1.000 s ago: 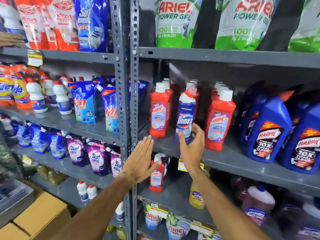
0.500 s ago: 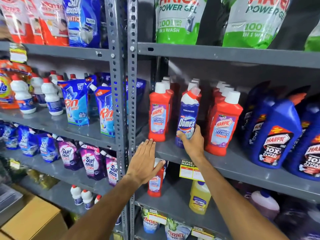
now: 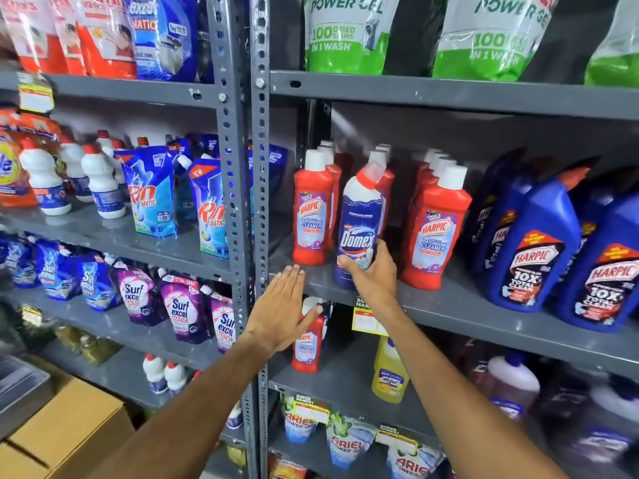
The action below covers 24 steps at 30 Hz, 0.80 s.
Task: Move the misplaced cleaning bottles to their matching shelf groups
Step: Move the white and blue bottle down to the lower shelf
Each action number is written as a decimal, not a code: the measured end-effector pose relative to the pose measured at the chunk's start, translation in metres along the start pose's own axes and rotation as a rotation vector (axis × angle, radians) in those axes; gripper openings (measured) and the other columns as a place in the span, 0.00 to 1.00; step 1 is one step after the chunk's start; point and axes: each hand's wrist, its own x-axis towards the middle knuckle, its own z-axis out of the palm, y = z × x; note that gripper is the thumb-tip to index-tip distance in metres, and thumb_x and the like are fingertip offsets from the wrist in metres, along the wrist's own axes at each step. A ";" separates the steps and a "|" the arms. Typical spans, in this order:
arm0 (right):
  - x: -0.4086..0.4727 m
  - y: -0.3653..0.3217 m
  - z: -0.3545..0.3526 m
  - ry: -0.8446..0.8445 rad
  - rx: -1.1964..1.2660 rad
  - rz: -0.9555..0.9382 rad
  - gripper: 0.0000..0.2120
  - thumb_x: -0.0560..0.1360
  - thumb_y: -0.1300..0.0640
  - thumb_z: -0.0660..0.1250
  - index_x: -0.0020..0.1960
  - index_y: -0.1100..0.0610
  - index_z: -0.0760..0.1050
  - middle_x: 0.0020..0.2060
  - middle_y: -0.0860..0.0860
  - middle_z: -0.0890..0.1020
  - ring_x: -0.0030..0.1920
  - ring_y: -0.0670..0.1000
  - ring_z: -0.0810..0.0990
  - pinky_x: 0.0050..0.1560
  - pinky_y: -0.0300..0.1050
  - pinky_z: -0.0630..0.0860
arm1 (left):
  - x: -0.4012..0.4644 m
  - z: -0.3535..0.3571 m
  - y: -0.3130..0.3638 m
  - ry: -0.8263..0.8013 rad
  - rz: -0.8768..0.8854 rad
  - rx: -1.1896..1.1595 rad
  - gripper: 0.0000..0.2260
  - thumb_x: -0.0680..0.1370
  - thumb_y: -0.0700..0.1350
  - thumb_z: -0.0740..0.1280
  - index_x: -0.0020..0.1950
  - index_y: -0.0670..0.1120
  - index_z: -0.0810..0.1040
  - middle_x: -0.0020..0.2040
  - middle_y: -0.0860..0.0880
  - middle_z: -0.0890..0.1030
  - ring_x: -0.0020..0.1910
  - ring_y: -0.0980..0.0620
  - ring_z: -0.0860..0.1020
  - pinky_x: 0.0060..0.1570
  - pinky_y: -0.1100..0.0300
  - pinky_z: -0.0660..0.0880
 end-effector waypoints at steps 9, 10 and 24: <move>-0.062 -0.016 0.002 -0.043 0.009 -0.065 0.28 0.70 0.55 0.83 0.65 0.54 0.75 0.56 0.46 0.85 0.51 0.42 0.84 0.45 0.24 0.74 | -0.052 0.015 0.004 0.004 0.037 -0.032 0.38 0.85 0.65 0.50 0.83 0.37 0.51 0.84 0.38 0.54 0.84 0.44 0.52 0.82 0.47 0.52; -0.068 -0.014 0.002 -0.053 0.006 -0.062 0.28 0.70 0.54 0.83 0.65 0.54 0.74 0.55 0.45 0.85 0.50 0.39 0.84 0.45 0.24 0.74 | -0.058 0.019 0.007 -0.016 0.038 -0.033 0.38 0.85 0.66 0.50 0.83 0.37 0.51 0.84 0.38 0.54 0.84 0.44 0.51 0.82 0.47 0.52; -0.141 0.089 0.008 -0.149 -0.058 0.098 0.30 0.68 0.54 0.84 0.65 0.52 0.73 0.55 0.42 0.84 0.51 0.30 0.81 0.50 0.29 0.77 | -0.111 0.081 0.015 -0.172 0.014 -0.103 0.40 0.84 0.66 0.51 0.82 0.34 0.50 0.83 0.35 0.52 0.83 0.41 0.52 0.81 0.48 0.47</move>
